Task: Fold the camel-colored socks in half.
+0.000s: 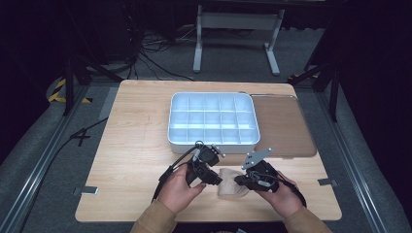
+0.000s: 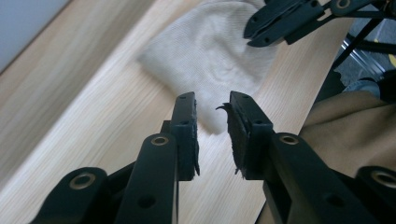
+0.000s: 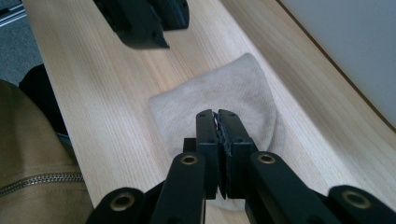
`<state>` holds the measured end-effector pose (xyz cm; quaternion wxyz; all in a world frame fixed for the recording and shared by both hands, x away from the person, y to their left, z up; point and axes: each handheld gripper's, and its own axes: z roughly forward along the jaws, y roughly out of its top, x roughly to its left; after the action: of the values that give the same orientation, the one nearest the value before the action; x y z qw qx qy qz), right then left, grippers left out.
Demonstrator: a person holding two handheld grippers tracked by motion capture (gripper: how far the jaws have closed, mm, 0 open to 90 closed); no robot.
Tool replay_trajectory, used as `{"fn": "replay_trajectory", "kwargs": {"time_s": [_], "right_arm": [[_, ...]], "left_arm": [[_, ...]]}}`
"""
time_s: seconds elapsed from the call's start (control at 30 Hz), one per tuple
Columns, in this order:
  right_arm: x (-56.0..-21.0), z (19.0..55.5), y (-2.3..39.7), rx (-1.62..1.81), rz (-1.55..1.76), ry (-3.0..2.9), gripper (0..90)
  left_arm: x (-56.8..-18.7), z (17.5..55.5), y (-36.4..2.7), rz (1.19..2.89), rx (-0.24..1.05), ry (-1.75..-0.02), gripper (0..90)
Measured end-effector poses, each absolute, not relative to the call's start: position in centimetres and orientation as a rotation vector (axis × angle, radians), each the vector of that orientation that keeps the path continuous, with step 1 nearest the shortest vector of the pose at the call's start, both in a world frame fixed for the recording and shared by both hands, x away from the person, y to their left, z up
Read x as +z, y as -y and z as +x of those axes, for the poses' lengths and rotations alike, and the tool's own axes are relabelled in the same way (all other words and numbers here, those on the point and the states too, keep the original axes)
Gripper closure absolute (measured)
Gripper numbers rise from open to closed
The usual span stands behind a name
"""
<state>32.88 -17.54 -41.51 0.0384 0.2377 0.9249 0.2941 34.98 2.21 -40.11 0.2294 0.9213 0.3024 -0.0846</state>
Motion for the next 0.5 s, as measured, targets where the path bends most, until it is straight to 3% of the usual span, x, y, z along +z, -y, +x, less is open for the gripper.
{"fn": "replay_trajectory", "kwargs": {"time_s": [0.5], "right_arm": [[-43.3,33.0,18.8,0.84,0.793,-2.847,83.8]], "left_arm": [[-43.2,35.3,0.6,2.658,-0.297,-0.776,75.7]]}}
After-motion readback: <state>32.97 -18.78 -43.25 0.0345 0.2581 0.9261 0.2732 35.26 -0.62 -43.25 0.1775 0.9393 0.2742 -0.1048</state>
